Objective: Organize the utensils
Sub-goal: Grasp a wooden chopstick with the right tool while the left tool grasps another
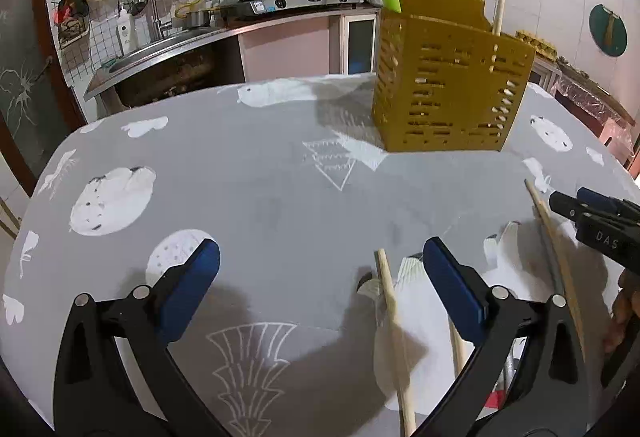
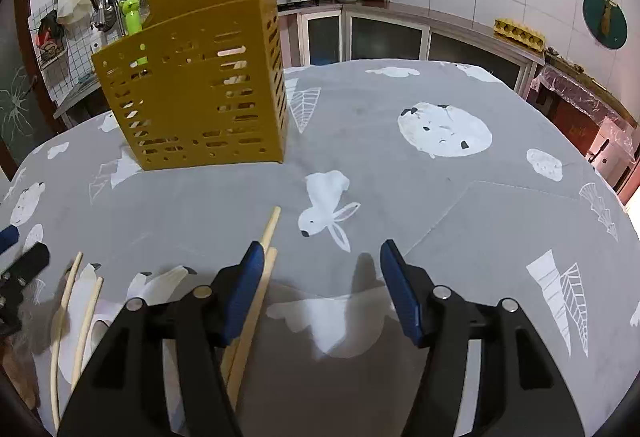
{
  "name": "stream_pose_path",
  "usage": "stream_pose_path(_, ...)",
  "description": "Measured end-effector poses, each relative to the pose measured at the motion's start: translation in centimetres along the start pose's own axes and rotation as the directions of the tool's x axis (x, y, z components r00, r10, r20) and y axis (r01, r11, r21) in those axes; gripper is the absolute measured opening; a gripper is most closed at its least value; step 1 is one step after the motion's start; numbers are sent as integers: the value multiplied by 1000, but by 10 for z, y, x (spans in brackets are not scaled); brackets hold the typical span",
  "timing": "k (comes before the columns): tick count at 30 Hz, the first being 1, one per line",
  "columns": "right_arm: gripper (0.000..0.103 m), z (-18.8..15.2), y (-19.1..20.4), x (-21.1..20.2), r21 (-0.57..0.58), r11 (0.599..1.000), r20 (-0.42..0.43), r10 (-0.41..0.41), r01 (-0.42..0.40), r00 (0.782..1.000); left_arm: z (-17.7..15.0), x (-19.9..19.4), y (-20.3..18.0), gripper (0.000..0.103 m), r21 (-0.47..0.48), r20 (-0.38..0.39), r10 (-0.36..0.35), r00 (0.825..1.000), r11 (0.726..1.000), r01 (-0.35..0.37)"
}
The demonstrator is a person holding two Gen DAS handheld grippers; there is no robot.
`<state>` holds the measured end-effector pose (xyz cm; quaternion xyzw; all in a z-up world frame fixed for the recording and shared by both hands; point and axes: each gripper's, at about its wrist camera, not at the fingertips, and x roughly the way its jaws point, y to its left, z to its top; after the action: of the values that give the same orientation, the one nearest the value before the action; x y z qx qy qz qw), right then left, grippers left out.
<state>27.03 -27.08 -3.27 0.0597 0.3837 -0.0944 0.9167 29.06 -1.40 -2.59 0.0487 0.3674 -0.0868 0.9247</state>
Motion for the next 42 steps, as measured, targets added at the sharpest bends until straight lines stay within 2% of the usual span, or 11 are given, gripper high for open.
stream_pose_path(8, 60, -4, 8, 2, -14, 999, -33, -42, 41, 999, -5, 8, -4, 98, 13, -23, 4, 1000, 1000, -4)
stream_pose_path(11, 60, -8, 14, 5, -10, 999, -71, -47, 46, 996, -6, 11, -5, 98, 16, -36, 10, 999, 1000, -9)
stream_pose_path(15, 58, -10, 22, 3, -26, 996, -69, -90, 89, 993, -7, 12, -5, 98, 12, -51, 9, 999, 1000, -8)
stream_pose_path(21, 32, -8, 28, 4, -11, 999, -79, -39, 38, 996, -11, 18, -7, 98, 8, -102, -7, 995, 1000, 8)
stream_pose_path(22, 31, -7, 28, 4, -6, 999, -79, -32, 31, 996, -12, 20, -7, 98, 6, -120, -10, 993, 1000, 11)
stream_pose_path(26, 30, -9, 28, 3, -13, 1000, -70, -21, 20, 997, -15, 28, -4, 98, -20, -168, -20, 986, 1000, 17)
stream_pose_path(42, 31, -7, 23, 6, -1, 1000, -69, 3, -3, 998, -11, 37, -9, 99, -17, -190, 17, 982, 1000, -20)
